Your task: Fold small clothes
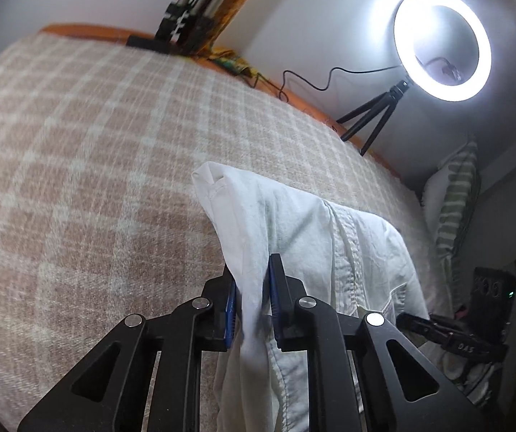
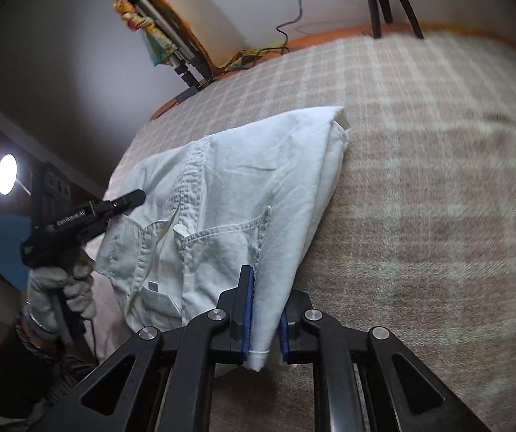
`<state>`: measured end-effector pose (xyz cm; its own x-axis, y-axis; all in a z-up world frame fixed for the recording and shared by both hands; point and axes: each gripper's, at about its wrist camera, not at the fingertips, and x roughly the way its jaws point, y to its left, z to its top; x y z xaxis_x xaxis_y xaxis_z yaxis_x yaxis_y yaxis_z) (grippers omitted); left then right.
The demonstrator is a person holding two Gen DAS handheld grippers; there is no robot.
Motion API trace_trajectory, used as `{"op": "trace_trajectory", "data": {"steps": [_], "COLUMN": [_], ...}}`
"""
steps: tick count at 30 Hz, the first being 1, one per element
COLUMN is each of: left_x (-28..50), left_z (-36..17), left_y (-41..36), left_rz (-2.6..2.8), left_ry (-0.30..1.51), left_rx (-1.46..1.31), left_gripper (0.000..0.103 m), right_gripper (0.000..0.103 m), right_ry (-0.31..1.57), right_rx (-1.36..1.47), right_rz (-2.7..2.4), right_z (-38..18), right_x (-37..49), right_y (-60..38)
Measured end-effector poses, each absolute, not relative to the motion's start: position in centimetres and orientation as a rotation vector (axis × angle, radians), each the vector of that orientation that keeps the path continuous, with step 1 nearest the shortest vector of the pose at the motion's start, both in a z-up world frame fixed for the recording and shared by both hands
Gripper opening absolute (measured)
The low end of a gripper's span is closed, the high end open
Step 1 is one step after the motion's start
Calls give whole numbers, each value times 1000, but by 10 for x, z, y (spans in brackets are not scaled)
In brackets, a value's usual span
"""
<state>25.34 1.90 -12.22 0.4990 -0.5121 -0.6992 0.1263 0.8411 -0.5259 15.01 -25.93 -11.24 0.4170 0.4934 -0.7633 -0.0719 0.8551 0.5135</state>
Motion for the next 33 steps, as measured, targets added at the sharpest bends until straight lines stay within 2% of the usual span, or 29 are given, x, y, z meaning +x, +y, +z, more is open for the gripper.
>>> {"op": "trace_trajectory", "data": {"steps": [9,16,33], "left_x": [244,249,313], "left_z": [-98,-81,-58], "left_y": [2,-23,-197], "left_rz": [-425,-492,-687], "left_ry": [899,855,837], "left_rx": [-365,-346,-274], "left_gripper": [12,12,12], "right_gripper": [8,8,8], "right_ry": [1014,931,855], "right_rx": [250,189,61], "right_rz": [306,236,-27], "right_z": [-78,-50,-14], "right_x": [140,130,125], "right_y": [-241,-265,-391]}}
